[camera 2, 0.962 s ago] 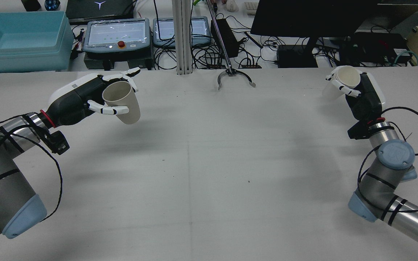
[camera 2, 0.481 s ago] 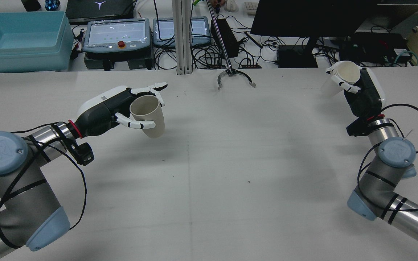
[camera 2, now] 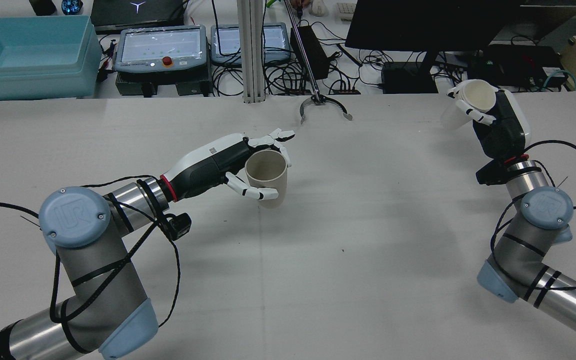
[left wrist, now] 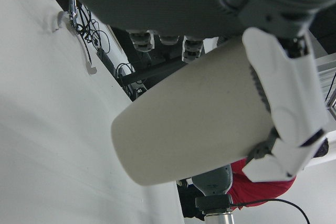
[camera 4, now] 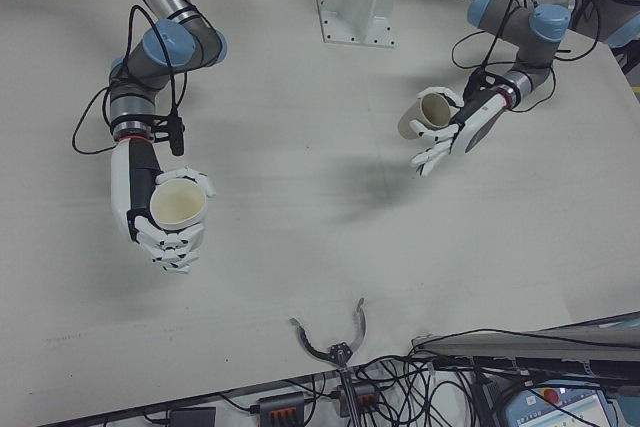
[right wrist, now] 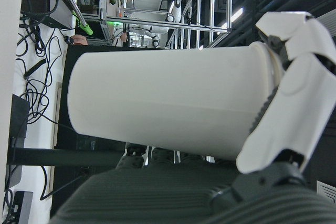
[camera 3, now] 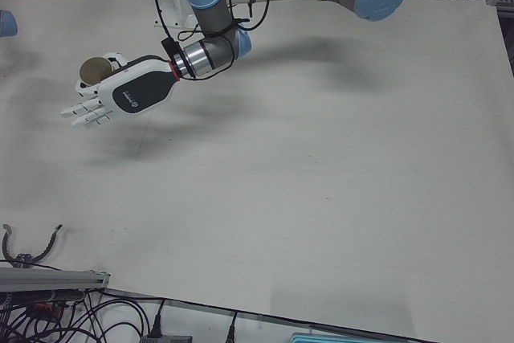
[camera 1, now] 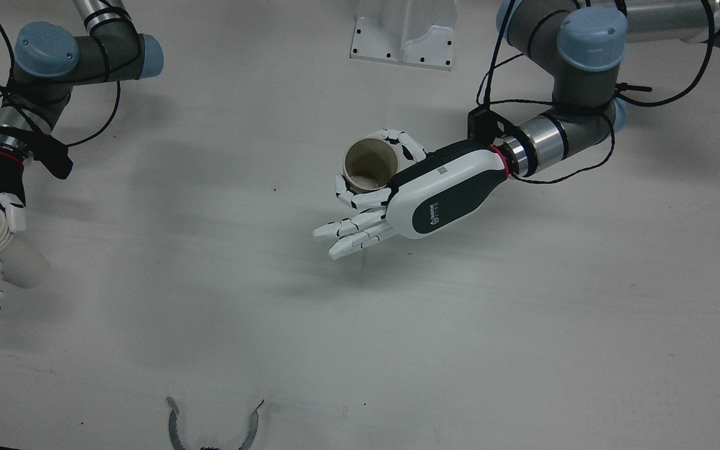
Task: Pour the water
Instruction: 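Carry the left hand's cup toward the table center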
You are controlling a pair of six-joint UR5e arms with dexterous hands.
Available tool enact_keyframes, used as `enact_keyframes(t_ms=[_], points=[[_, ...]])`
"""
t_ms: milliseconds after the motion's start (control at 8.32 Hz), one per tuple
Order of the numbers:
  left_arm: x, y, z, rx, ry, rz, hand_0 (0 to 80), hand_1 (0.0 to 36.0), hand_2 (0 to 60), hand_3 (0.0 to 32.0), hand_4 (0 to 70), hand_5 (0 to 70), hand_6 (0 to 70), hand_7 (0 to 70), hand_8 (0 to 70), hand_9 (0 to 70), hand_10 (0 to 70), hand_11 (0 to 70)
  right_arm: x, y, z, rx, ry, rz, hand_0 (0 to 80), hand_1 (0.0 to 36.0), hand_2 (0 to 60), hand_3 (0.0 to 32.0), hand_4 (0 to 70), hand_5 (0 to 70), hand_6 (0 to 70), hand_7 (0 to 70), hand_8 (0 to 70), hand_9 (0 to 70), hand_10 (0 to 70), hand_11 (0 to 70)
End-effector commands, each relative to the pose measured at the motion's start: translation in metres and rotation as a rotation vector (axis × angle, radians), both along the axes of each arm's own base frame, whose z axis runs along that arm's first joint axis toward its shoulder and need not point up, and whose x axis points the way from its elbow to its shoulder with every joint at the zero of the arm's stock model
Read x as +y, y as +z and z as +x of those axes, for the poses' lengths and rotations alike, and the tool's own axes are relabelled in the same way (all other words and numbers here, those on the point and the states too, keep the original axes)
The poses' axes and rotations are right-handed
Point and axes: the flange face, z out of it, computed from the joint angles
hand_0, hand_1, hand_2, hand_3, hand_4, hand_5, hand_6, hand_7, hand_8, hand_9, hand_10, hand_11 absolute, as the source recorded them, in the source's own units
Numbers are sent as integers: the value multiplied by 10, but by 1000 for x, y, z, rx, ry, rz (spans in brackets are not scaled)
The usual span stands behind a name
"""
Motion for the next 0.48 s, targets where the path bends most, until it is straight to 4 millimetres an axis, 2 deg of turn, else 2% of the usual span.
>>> enact_keyframes(t_ms=[0, 120, 240, 361], points=[[4, -34, 69, -77, 1, 68, 327, 360, 600, 0, 250, 455, 40, 100, 0, 6, 29, 62, -1, -6, -3, 4, 0, 8, 500, 243, 584, 0, 319, 641, 370, 536, 269, 392, 184, 282], [3, -19, 86, -102, 14, 56, 305, 360, 600, 0, 249, 449, 39, 97, 0, 5, 29, 61, -2, -11, -4, 16, 0, 16, 501, 257, 600, 0, 314, 630, 370, 532, 268, 389, 186, 285], [3, -16, 90, -111, 15, 53, 324, 360, 600, 0, 249, 452, 40, 98, 0, 5, 29, 60, 0, -32, -4, 47, 9, 34, 507, 274, 600, 0, 316, 648, 375, 546, 265, 386, 180, 277], [3, -16, 91, -111, 16, 54, 332, 360, 600, 0, 251, 455, 41, 100, 0, 6, 28, 60, 2, -75, -2, 103, 28, 59, 504, 274, 600, 0, 308, 645, 379, 545, 269, 390, 192, 295]])
